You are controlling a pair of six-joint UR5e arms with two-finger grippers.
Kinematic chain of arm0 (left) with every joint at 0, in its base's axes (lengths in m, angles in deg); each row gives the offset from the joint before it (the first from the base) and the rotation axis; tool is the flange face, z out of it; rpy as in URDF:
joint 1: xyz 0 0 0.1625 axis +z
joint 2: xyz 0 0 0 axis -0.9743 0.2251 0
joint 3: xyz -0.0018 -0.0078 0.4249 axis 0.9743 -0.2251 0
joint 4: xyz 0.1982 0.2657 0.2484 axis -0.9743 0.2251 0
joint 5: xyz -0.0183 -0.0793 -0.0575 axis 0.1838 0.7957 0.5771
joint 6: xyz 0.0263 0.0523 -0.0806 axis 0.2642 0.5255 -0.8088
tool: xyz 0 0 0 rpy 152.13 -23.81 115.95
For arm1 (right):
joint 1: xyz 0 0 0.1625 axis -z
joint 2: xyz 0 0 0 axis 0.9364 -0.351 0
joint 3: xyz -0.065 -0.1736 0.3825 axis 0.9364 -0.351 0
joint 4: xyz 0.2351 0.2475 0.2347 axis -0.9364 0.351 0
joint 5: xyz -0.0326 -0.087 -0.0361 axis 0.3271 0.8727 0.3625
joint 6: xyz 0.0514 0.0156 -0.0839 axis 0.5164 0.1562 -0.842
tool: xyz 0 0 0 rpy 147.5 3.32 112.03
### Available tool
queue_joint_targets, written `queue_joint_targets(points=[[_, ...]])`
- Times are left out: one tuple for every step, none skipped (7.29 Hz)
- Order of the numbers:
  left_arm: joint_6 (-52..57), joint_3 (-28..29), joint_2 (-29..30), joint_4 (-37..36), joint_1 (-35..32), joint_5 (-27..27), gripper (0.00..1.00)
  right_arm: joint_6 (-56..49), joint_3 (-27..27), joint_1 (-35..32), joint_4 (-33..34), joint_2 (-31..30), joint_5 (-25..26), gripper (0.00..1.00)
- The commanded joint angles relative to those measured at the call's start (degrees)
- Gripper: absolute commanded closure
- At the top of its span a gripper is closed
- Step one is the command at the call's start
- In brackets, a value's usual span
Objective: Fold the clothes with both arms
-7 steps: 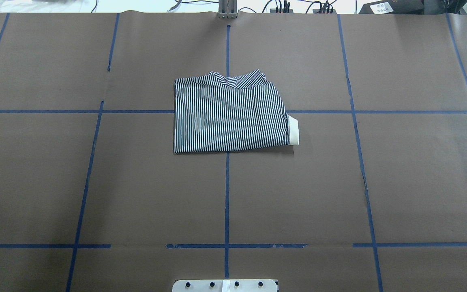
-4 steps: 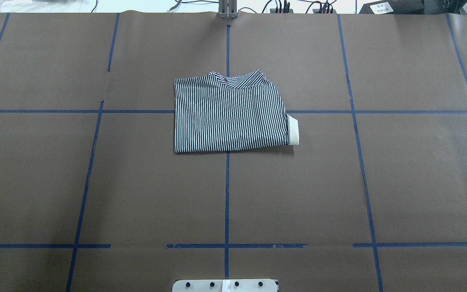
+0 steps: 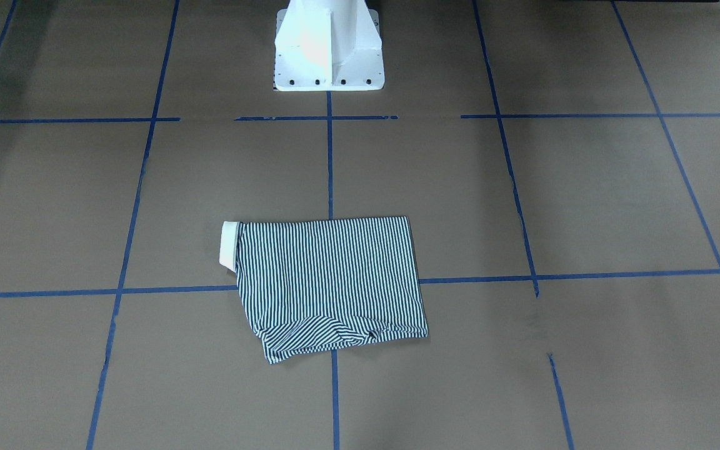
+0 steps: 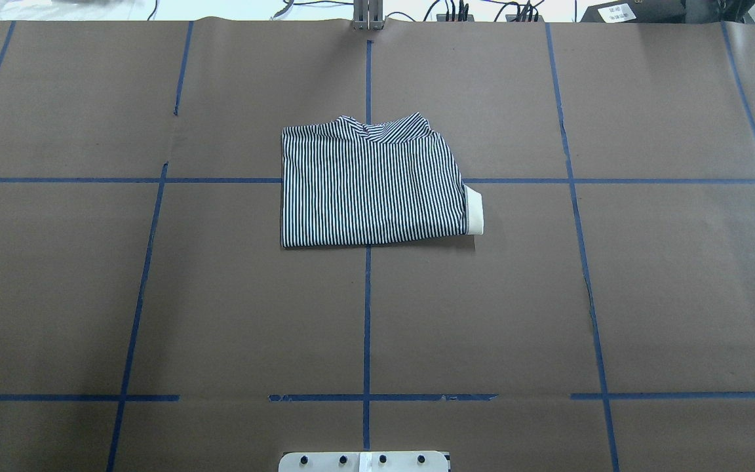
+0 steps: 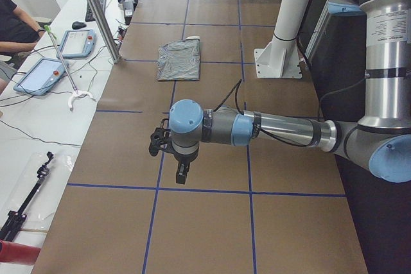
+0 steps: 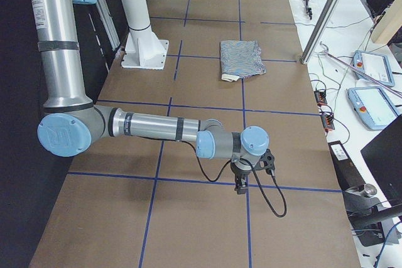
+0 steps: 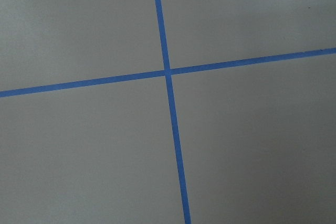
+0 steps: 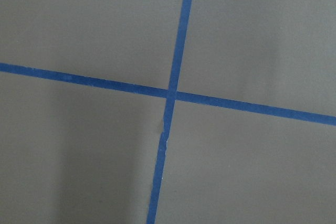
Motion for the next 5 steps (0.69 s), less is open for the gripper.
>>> queue_joint_targets(points=[[-0.01,0.14,0.3,0.06,0.1,0.04,0.0,0.11,-0.23,0.03,0.02,-0.23,-0.05,0.0],[-0.01,0.05,0.3,0.06,0.1,0.04,0.0,0.37,-0.32,0.03,0.02,-0.32,-0.05,0.0],[0.07,0.05,0.39,0.06,0.1,0.04,0.0,0.37,-0.15,0.03,0.02,-0.32,-0.14,0.0],[0.16,0.05,0.39,0.14,0.01,0.04,0.0,0.37,0.11,0.03,-0.07,-0.23,-0.05,0.0],[0.16,-0.12,0.39,0.06,0.1,0.12,0.0,0.37,0.2,0.03,-0.07,-0.06,-0.05,0.0]])
